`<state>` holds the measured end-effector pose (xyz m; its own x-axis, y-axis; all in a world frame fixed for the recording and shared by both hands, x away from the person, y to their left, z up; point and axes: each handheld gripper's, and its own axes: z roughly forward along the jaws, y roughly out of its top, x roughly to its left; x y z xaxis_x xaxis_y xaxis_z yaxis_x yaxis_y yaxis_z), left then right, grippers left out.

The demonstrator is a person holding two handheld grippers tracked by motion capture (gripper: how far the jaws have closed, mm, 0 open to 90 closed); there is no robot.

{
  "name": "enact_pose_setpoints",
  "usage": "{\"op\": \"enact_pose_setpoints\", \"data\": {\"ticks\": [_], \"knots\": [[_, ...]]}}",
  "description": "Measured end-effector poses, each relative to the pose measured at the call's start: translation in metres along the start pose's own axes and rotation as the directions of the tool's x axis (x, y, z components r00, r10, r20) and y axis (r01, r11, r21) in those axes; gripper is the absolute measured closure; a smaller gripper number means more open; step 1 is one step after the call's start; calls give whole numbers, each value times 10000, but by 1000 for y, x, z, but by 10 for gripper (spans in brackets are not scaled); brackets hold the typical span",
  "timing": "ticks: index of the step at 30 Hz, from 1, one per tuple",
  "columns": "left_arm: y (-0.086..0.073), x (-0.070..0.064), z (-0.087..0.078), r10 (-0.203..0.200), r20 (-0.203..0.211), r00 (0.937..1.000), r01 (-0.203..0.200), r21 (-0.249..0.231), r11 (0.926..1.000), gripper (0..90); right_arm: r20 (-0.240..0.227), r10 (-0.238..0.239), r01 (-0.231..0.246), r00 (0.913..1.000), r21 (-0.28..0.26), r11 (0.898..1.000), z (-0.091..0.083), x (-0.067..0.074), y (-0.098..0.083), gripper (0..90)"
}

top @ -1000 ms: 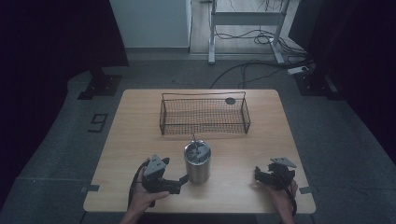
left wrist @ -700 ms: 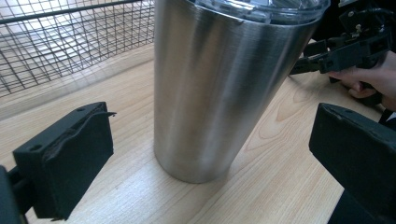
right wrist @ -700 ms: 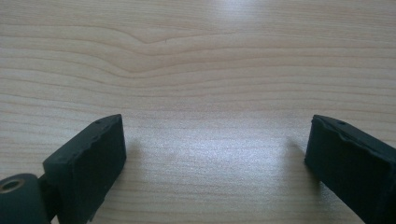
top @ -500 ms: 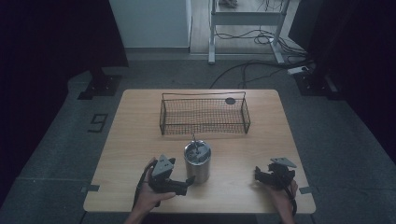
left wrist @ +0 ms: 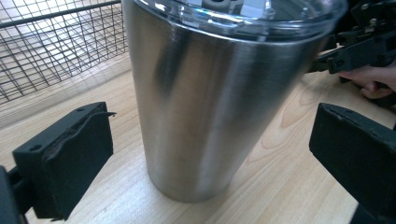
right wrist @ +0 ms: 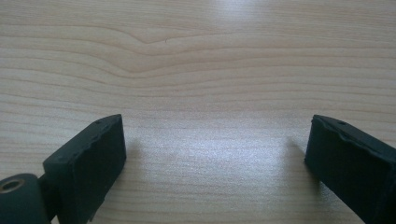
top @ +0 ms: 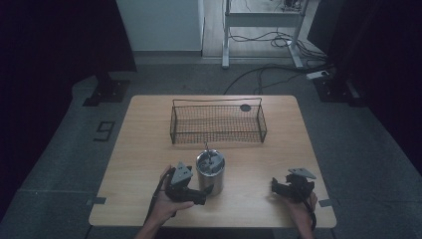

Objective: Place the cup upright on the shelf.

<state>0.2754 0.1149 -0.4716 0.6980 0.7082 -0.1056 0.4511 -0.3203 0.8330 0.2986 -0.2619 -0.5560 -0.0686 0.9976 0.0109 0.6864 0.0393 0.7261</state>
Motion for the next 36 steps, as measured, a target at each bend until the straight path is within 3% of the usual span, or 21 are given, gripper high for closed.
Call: {"op": "enact_pose_setpoints", "data": {"ticks": [14,17,25,36], "knots": [[11,-3,27,-188,-127,9997,190,150,9997,0,0,-6,6,10000,-4,10000,0,0,0,51],[13,-4,36,-225,-421,9989,236,247,9994,0,0,-6,6,10000,-3,10000,0,0,0,51],[11,-7,41,-187,-642,9978,179,-138,9997,13,0,-5,5,10000,-4,10000,0,0,0,51],[11,-5,39,-74,-680,9977,60,-206,9998,29,1,-2,2,10000,1,10000,0,0,0,51]]}}
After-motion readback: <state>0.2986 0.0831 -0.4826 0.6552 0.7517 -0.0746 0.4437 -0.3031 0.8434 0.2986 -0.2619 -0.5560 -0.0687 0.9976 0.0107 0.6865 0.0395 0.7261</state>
